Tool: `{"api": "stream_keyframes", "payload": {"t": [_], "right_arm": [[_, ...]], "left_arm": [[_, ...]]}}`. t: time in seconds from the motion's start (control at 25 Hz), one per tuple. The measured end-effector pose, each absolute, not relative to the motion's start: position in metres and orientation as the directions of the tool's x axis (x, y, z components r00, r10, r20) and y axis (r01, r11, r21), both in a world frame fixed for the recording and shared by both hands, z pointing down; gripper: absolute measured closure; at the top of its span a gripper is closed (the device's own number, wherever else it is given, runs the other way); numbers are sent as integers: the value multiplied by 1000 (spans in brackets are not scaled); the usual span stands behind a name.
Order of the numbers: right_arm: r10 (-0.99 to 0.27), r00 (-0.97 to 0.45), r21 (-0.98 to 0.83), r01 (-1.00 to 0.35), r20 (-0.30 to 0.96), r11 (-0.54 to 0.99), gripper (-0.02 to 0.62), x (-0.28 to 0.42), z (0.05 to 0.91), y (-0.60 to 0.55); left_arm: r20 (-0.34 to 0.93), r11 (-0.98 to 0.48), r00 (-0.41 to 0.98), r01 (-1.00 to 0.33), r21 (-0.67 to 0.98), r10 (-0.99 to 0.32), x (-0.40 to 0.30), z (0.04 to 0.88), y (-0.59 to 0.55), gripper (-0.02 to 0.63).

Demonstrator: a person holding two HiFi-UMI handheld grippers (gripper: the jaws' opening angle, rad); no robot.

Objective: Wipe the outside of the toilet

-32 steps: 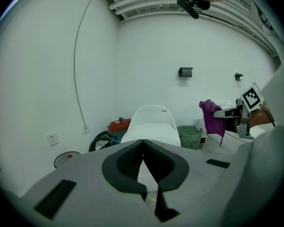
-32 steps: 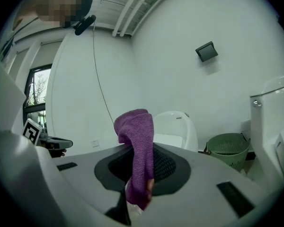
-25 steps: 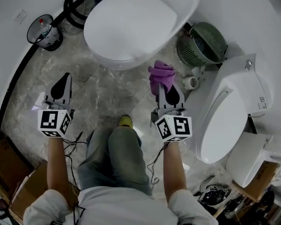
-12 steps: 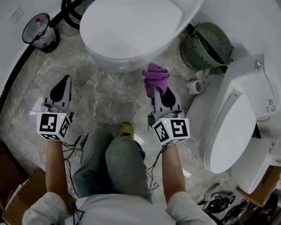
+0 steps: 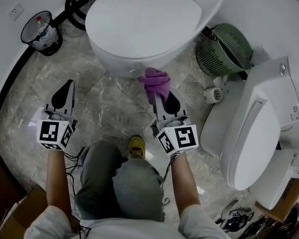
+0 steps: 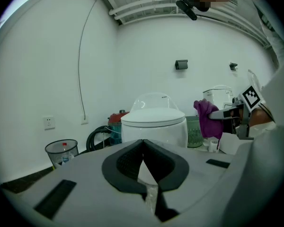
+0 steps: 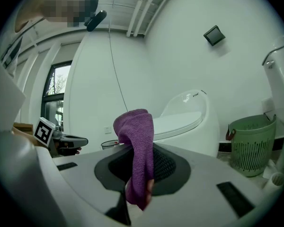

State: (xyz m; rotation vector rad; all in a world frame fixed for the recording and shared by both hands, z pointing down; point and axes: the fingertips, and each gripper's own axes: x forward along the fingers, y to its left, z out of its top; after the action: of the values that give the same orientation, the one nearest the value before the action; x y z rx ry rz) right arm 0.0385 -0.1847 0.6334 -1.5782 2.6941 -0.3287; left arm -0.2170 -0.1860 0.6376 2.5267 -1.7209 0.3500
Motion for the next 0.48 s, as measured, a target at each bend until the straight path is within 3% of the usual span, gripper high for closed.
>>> {"api": "stream_keyframes", "payload": {"t": [0.48], "right_arm": [[-769, -635, -184, -767, 74, 615, 518, -46, 664, -193]], "left_arm": [[201, -385, 358, -915, -118, -912, -233, 668, -180, 589]]}}
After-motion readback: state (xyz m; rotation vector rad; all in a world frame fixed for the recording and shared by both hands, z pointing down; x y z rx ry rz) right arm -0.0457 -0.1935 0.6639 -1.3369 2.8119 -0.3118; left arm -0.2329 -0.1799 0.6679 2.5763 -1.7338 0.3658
